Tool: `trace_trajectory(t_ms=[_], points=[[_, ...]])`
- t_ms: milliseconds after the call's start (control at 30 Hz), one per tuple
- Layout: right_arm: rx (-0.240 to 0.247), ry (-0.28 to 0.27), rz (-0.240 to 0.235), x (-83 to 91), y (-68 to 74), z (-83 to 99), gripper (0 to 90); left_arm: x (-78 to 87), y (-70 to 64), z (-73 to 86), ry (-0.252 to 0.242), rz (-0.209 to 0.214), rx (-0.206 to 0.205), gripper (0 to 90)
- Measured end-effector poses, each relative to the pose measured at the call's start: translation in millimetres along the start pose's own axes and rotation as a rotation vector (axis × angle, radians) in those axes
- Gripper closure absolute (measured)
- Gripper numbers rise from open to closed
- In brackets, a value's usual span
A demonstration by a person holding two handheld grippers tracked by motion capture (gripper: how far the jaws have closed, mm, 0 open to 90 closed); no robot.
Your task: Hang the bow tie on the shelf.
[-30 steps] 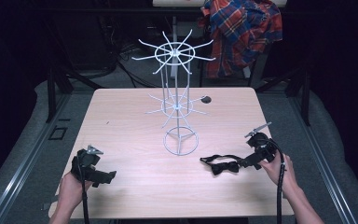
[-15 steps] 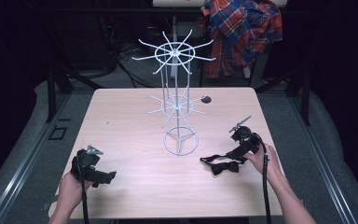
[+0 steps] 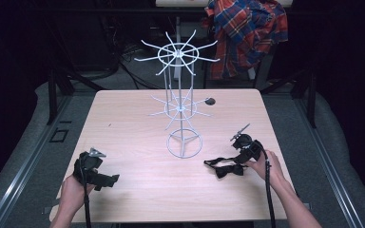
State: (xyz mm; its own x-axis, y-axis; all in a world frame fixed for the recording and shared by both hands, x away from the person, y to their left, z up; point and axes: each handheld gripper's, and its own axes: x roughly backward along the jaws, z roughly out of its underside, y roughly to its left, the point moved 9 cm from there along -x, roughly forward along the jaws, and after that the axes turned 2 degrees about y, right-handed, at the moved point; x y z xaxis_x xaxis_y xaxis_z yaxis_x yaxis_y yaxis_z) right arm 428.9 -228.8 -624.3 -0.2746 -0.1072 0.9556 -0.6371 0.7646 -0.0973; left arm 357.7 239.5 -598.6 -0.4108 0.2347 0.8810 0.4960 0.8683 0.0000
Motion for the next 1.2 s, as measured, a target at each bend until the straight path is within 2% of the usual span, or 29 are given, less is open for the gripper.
trace_trajectory(t_ms=[33,67,200,267,300,333,433,533,600,700,800,833,867,900,967,1100,1133,1167,1200], points=[[0.030,0.041,0.014,1.9,-1.7,2.1,59.3,0.0,0.0,0.0,0.000,0.000,0.000,0.0],[0.013,0.020,0.011,-0.2,0.2,0.9,60.7,-0.1,-0.1,0.1,0.000,0.001,-0.001,0.0],[0.022,0.035,0.014,0.0,0.6,2.1,64.7,-0.1,-0.2,0.3,0.000,0.002,-0.002,0.0],[0.001,0.014,0.013,-4.3,3.0,1.9,67.6,0.0,-0.4,0.5,0.004,0.004,-0.006,0.0],[0.023,0.048,0.013,-2.7,1.6,3.8,68.6,0.2,-0.7,0.7,0.009,0.005,-0.012,0.0],[0.018,0.045,0.014,-3.5,1.7,3.8,69.4,0.1,-0.9,0.4,0.007,0.005,-0.014,0.0],[0.041,0.082,0.025,-2.7,0.1,6.2,72.9,-0.1,-1.0,0.6,0.008,0.007,-0.014,0.0],[0.039,0.078,0.032,-4.2,0.7,6.5,75.5,-0.2,-0.6,0.8,0.010,0.007,-0.012,0.0],[0.039,0.082,0.035,-4.5,1.8,6.8,80.9,-0.3,-0.5,0.5,0.008,0.006,-0.012,0.0],[0.060,0.099,0.049,-3.5,1.3,8.0,86.2,-0.1,-0.9,0.4,0.009,0.007,-0.015,0.0],[0.063,0.078,0.058,-1.1,1.3,6.9,88.6,0.4,-0.6,0.6,0.008,0.005,-0.013,0.0],[0.029,0.029,0.051,-2.3,4.0,4.5,89.0,0.4,-0.6,0.7,0.008,0.006,-0.011,0.0],[0.066,0.072,0.059,3.0,1.4,6.3,89.1,0.3,-0.7,0.9,0.007,0.007,-0.010,0.0],[0.050,0.046,0.049,3.0,3.2,5.0,89.2,0.4,-0.7,0.9,0.008,0.008,-0.011,0.0],[0.067,0.055,0.067,7.9,2.2,5.3,89.3,0.6,-0.7,0.8,0.007,0.006,-0.012,0.0],[0.069,0.026,0.070,11.7,4.9,2.9,89.4,0.2,-0.7,0.8,0.008,0.007,-0.011,0.0],[0.066,0.012,0.070,12.6,5.7,1.8,89.5,0.2,-0.7,0.7,0.008,0.007,-0.012,0.0],[0.039,-0.027,0.069,11.9,7.9,-0.5,89.5,0.2,-0.6,0.7,0.009,0.007,-0.014,0.0],[0.039,-0.027,0.069,11.9,7.9,-0.5,89.5,0.2,-0.6,0.7,0.009,0.007,-0.014,0.0]])
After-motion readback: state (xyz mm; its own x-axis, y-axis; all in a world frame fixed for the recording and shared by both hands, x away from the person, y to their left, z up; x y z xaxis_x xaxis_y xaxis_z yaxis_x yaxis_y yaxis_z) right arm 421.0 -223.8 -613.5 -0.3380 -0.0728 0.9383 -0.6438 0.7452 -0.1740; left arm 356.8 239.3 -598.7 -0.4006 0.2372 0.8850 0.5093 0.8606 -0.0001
